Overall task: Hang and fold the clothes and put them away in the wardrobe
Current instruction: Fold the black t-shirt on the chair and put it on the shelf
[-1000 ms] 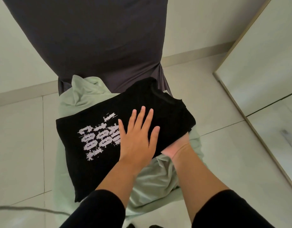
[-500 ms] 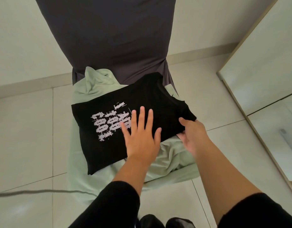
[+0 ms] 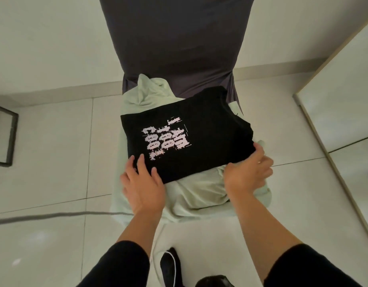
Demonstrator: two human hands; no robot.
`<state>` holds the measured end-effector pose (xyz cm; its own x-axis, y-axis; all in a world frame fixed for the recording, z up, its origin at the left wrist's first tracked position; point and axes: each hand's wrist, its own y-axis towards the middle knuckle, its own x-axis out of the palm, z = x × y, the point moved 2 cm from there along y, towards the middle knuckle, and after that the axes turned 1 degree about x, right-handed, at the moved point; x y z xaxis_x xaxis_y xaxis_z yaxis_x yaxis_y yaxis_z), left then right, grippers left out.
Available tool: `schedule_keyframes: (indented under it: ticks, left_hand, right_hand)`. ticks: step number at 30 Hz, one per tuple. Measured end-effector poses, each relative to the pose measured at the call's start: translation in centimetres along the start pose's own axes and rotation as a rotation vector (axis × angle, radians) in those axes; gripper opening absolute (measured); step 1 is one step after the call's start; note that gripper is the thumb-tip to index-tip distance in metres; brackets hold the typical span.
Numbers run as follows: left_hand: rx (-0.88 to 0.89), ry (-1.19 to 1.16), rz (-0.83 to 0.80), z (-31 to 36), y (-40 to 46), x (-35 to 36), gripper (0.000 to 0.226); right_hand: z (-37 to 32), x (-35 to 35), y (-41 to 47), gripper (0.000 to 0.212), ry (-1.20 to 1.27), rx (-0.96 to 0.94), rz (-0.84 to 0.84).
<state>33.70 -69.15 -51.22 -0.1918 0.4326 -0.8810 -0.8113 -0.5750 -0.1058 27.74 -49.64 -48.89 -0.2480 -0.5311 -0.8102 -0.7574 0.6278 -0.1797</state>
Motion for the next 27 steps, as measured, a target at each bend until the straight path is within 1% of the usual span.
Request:
schedule_keyframes:
  ticks: [1, 2, 3, 4, 5, 6, 7, 8, 9, 10, 11, 12, 15, 16, 19, 22, 24, 27]
  left_hand:
    - [-0.083, -0.134, 0.054, 0.0, 0.4, -0.7, 0.047]
    - [-0.165, -0.248, 0.089, -0.3, 0.9, -1.1, 0.045]
    - [-0.239, -0.297, 0.075, -0.6, 1.4, -1.5, 0.044]
    - [-0.298, -0.303, 0.014, -1.0, 1.9, -1.6, 0.044]
    - [-0.337, -0.293, -0.063, -1.4, 2.4, -1.7, 0.045]
    - [-0.360, -0.287, -0.132, -1.9, 2.7, -1.7, 0.044]
    - [-0.369, -0.298, -0.186, -2.4, 2.9, -1.7, 0.039]
    - [-0.378, -0.324, -0.232, -2.9, 3.0, -1.7, 0.034]
    - [-0.384, -0.344, -0.266, -3.3, 3.1, -1.8, 0.037]
    - [-0.390, -0.354, -0.295, -3.6, 3.0, -1.9, 0.043]
    - [-0.390, -0.357, -0.313, -3.7, 2.8, -2.2, 0.047]
    - [-0.378, -0.352, -0.323, -3.8, 2.8, -2.3, 0.047]
    - [-0.332, -0.343, -0.344, -3.9, 3.6, -2.6, 0.035]
    - [-0.331, -0.356, -0.344, -3.9, 4.3, -2.6, 0.034]
    - [-0.365, -0.481, -0.296, -3.5, 7.3, -2.3, 0.039]
    - [-0.324, -0.497, -0.194, -2.5, 10.7, -2.4, 0.038]
    - [-0.292, -0.453, -0.191, -1.9, 13.1, -2.1, 0.043]
    - [-0.330, -0.418, -0.244, -1.7, 16.0, -1.5, 0.052]
  right_hand:
    - [-0.3, 0.1, -1.3, 0.074, -0.053, -0.051, 0.025]
    - [-0.7, 0.2, -2.8, 0.069, -0.041, -0.099, 0.014]
    - [-0.9, 0.8, -4.1, 0.058, 0.032, -0.137, -0.043]
    - [-1.0, 1.4, -5.4, 0.044, 0.141, -0.142, -0.143]
    - [-1.1, 2.2, -6.6, 0.031, 0.241, -0.085, -0.278]
    - [-1.0, 3.0, -7.7, 0.021, 0.323, 0.022, -0.408]
    - [-1.1, 3.6, -8.7, 0.016, 0.388, 0.181, -0.537]
    - [-1.3, 4.2, -9.8, 0.014, 0.445, 0.355, -0.680]
    - [-1.8, 4.5, -10.9, 0.019, 0.476, 0.498, -0.828]
    - [-2.2, 4.8, -11.7, 0.025, 0.486, 0.575, -0.962]
    - [-2.7, 5.0, -12.2, 0.030, 0.496, 0.599, -1.054]
    - [-3.1, 5.2, -12.5, 0.032, 0.518, 0.603, -1.083]
    - [-4.2, 5.7, -12.3, 0.030, 0.615, 0.635, -0.968]
    - [-4.3, 5.9, -12.4, 0.029, 0.623, 0.650, -0.953]
    - [-4.2, 6.4, -12.9, 0.027, 0.632, 0.673, -0.995]
    - [-4.0, 7.0, -13.6, 0.028, 0.716, 0.686, -1.092]
    - [-4.0, 7.5, -13.8, 0.030, 0.757, 0.659, -1.162]
    - [-3.6, 8.2, -13.3, 0.034, 0.696, 0.593, -1.163]
